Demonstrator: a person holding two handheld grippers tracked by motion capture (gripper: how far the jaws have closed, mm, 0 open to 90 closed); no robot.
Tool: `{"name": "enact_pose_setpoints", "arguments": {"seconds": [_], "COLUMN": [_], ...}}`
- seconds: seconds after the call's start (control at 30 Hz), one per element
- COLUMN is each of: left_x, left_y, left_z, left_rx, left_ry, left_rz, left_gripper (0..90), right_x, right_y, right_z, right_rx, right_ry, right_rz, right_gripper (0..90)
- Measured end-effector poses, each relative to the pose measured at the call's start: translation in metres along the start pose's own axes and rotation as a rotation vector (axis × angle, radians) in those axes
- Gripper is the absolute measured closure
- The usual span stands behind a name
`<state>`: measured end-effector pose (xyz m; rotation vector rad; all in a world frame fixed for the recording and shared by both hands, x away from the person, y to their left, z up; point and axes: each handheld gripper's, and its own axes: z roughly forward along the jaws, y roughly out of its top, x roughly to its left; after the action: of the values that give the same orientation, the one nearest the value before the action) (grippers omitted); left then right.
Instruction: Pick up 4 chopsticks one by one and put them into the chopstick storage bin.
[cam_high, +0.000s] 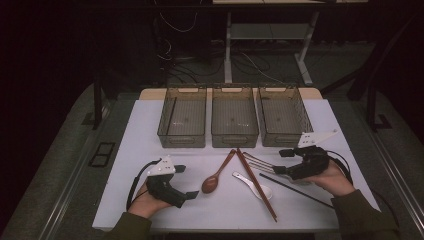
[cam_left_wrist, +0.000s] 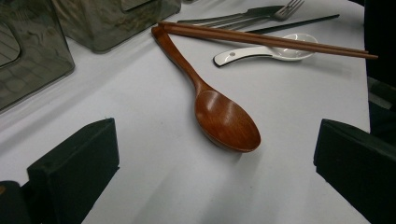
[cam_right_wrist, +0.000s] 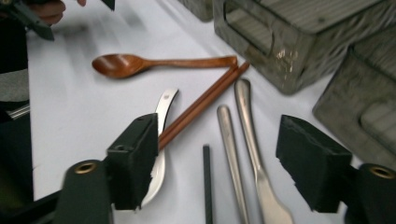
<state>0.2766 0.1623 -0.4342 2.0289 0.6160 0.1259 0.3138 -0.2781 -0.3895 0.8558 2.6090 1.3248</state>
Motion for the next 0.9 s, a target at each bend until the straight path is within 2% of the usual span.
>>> {"name": "enact_pose_setpoints", "arguments": {"seconds": [0.1,0.3,0.47,0.8,0.9], "left_x": [0.000,0.000,-0.001,0.000,0.000], "left_y": [0.000,0.000,0.000,0.001,0.001], "left_z": [0.000,0.000,-0.001,0.000,0.000], "left_rx": [-0.001,-0.001,0.000,-0.003,-0.003], "left_ry": [0.001,0.003,0.002,0.004,0.005], "left_rz": [-0.001,-0.001,-0.001,-0.001,0.000], "left_gripper": [0.0,0.0,0.0,0.0,0.0], "right_x": [0.001,0.005,0.009,0.010,0.010], "right_y": [-0.006,-0.021,-0.034,-0.063,-0.072], "right_z": [-0.005,-0.015,-0.021,-0.033,-0.032], "right_rx": [0.008,0.032,0.072,0.121,0.158], "right_ry": [0.016,0.015,0.015,-0.022,-0.050], "right_rz": [0.008,0.003,-0.003,0.019,0.016], "right_gripper": [35.3,43.2,49.5,64.6,68.2]}}
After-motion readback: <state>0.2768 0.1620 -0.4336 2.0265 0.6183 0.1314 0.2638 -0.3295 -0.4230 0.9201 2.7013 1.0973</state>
